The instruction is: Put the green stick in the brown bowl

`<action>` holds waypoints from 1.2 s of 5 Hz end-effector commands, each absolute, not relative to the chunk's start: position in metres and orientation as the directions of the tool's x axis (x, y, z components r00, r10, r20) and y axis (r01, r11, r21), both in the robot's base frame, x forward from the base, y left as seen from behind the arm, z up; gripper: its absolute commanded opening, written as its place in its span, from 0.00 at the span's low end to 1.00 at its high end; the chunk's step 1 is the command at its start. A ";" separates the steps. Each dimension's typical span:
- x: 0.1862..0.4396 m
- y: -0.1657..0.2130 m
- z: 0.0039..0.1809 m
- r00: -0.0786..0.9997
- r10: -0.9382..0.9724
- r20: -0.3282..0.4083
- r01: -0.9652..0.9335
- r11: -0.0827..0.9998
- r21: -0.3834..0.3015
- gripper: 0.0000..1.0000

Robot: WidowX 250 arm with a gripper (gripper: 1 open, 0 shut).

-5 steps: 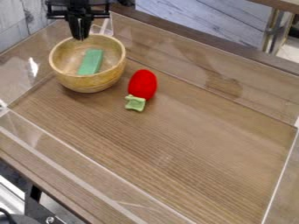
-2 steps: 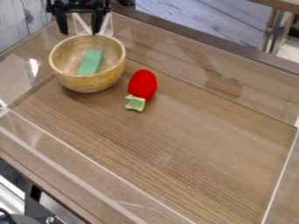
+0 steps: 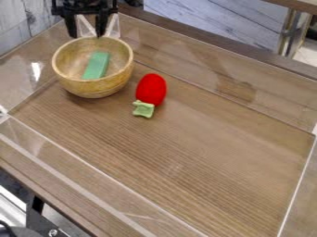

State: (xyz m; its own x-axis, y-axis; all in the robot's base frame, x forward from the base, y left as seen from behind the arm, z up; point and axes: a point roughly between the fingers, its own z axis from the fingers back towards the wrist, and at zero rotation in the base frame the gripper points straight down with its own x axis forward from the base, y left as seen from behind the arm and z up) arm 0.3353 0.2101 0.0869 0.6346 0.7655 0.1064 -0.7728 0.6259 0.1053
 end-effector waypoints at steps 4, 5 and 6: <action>0.348 0.212 0.111 0.698 0.704 0.132 -0.714 0.697 0.057 1.00; 0.345 0.212 0.106 0.675 0.728 0.125 -0.737 0.674 0.052 1.00; 0.344 0.210 0.114 0.740 0.662 0.120 -0.670 0.741 0.046 1.00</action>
